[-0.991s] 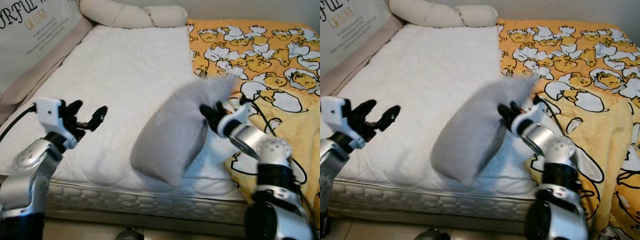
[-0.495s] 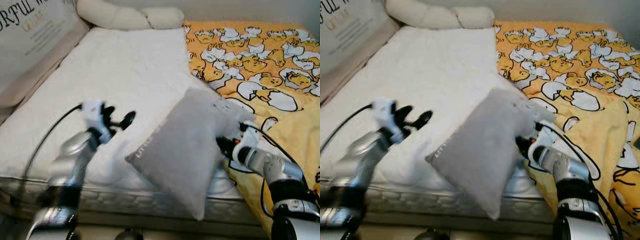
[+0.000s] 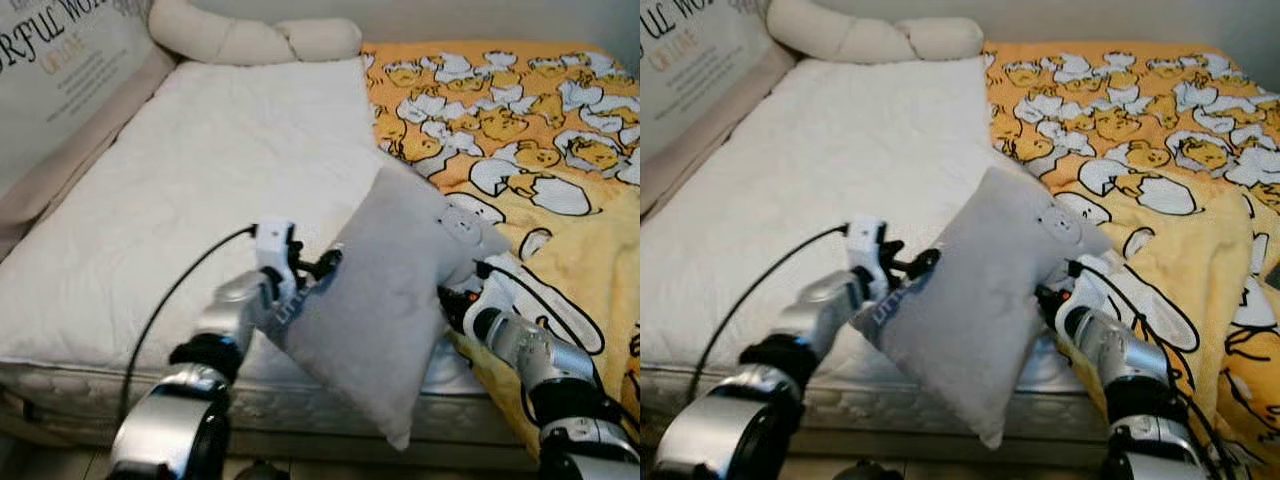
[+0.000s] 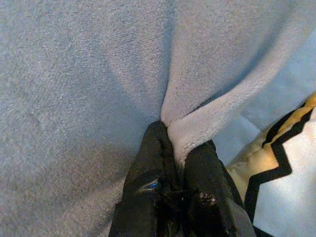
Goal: Clean up the room
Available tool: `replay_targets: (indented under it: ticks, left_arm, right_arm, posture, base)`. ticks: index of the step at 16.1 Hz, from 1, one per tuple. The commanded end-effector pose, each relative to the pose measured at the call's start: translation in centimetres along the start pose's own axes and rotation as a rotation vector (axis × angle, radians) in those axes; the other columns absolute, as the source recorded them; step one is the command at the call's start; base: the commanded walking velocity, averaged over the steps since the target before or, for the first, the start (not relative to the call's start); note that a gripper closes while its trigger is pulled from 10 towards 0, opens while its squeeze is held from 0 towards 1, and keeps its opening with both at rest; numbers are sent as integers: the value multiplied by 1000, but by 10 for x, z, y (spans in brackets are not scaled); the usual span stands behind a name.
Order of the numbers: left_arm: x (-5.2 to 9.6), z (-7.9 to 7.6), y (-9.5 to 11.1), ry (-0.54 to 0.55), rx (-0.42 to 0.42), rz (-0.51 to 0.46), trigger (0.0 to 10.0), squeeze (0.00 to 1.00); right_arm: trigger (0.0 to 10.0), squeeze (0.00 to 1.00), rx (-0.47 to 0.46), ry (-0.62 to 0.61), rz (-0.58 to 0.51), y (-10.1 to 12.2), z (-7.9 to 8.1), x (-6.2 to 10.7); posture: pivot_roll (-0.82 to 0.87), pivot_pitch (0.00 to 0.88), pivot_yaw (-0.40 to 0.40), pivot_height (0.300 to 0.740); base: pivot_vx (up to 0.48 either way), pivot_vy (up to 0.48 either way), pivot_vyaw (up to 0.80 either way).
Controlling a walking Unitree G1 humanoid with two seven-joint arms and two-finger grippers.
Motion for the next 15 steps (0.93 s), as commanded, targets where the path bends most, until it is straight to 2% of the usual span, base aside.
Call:
replay_targets:
  ticks: [1, 2, 5, 6, 7, 8, 9, 10, 11, 13, 15]
  left_arm:
    - [-3, 3, -6, 53, -14, 20, 10000, 0]
    - [-4, -1, -12, 49, -7, 36, 10000, 0]
    - [-6, -25, -39, -91, 27, 140, 10000, 0]
    - [-3, -33, -51, -148, 52, 200, 9451, 0]
    - [-3, -34, -55, -158, 39, 220, 8588, 0]
    - [-2, -35, -59, -161, 30, 240, 6667, 0]
    - [-3, -35, -57, -169, 3, 226, 4039, 0]
    - [-3, -36, -55, -176, -9, 217, 2471, 0]
    - [-3, -37, -53, -187, -17, 207, 0, 0]
    - [-3, -38, -50, -212, 6, 196, 0, 0]
    - [-2, -40, -47, -230, 70, 187, 0, 0]
  right_arm:
    - [0, 0, 10, 21, 40, -14, 6, -2]
    - [0, 0, 11, 34, 35, -13, 9, -2]
    - [0, 0, 12, 84, 21, -10, 22, -3]
    - [0, 0, 17, 94, 20, -9, 25, -4]
    - [0, 0, 19, 99, 20, -9, 26, -4]
    - [0, 0, 21, 107, 21, -8, 28, -5]
    - [0, 0, 28, 115, 25, -9, 31, -6]
    - [0, 0, 32, 119, 27, -8, 33, -7]
    - [0, 0, 36, 124, 28, -8, 35, -7]
    - [0, 0, 41, 139, 27, -6, 40, -9]
    - [0, 0, 45, 149, 27, -5, 44, -10]
  posture:
    - [-71, 0, 91, 740]
    - [-72, 0, 91, 740]
    - [-70, 0, 91, 740]
    - [-60, 0, 86, 740]
    - [-54, 0, 81, 740]
    - [-50, 0, 77, 740]
    - [-44, 0, 73, 740]
    - [-34, 0, 66, 740]
    - [-32, 0, 65, 740]
    - [-26, 0, 62, 740]
    - [-21, 0, 60, 740]
  base:
    - [0, 0, 0]
    - [0, 0, 0]
    - [0, 0, 0]
    - [0, 0, 0]
    - [0, 0, 0]
    - [0, 0, 0]
    - [0, 0, 0]
    - [0, 0, 0]
    - [0, 0, 0]
    - [0, 0, 0]
    - [0, 0, 0]
Point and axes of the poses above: a point about 5 cm out from each wrist's last joint towards the gripper, its own x axis pointing back from the gripper into the wrist, its own y axis along the axis of the wrist's last joint, z = x × y, the point moved 5 cm from there along -x, pointing out of the wrist towards the gripper, and after that the axes turned 4 degrees about x, right-handed, at the moved point
